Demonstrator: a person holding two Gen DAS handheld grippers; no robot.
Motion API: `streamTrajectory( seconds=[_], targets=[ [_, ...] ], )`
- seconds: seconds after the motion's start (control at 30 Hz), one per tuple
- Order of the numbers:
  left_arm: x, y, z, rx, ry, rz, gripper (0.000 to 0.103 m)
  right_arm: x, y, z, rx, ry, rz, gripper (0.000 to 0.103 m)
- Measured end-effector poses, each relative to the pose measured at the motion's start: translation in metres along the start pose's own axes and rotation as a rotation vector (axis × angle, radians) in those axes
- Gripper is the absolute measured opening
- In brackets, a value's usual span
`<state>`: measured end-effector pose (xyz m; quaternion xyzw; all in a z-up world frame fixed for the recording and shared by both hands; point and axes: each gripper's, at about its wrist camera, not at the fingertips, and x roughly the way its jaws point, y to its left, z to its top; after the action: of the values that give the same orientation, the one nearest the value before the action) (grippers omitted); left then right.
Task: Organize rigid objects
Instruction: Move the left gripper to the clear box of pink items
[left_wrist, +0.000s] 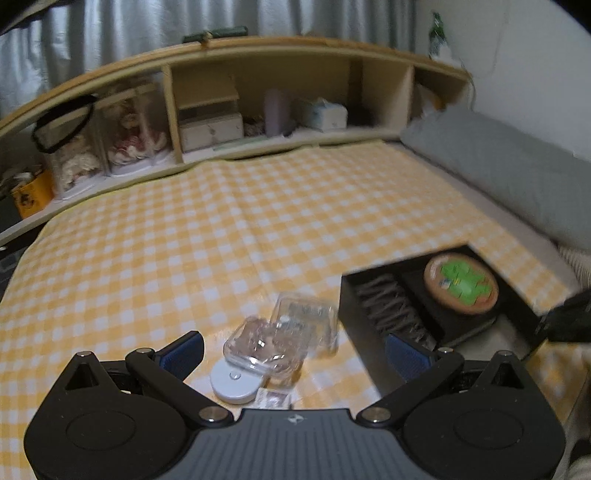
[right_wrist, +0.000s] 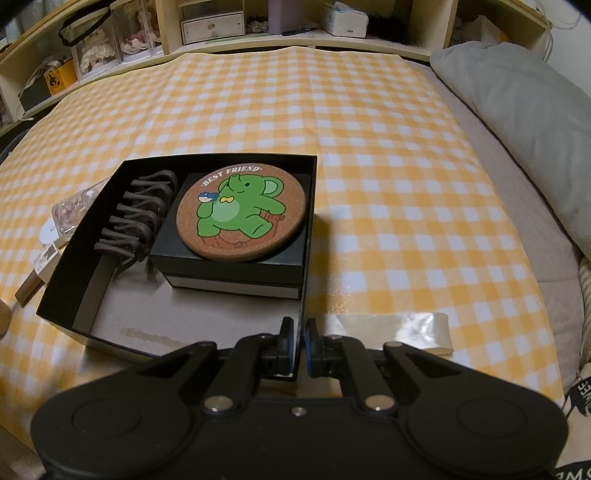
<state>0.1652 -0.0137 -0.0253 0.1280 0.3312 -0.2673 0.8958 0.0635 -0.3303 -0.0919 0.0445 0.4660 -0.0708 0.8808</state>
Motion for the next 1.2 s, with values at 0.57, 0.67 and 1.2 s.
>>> streamTrajectory(
  seconds=[0.57,0.67,1.2],
  targets=[
    [0.108,0.0,-0.013,0.25,0.092,0.035,0.103,0.0,0.003,0.0,-0.026,0.002,-0.007,0.006],
    [0.122,0.004,-0.015,0.244,0.102,0.043,0.098,0.001,0.003,0.0,-0.03,0.003,-0.009,0.006],
    [0.115,0.011,-0.016,0.135,0.181,0.071,0.082,0.007,0.006,0.001,-0.023,0.007,-0.008,0.007]
  ],
)
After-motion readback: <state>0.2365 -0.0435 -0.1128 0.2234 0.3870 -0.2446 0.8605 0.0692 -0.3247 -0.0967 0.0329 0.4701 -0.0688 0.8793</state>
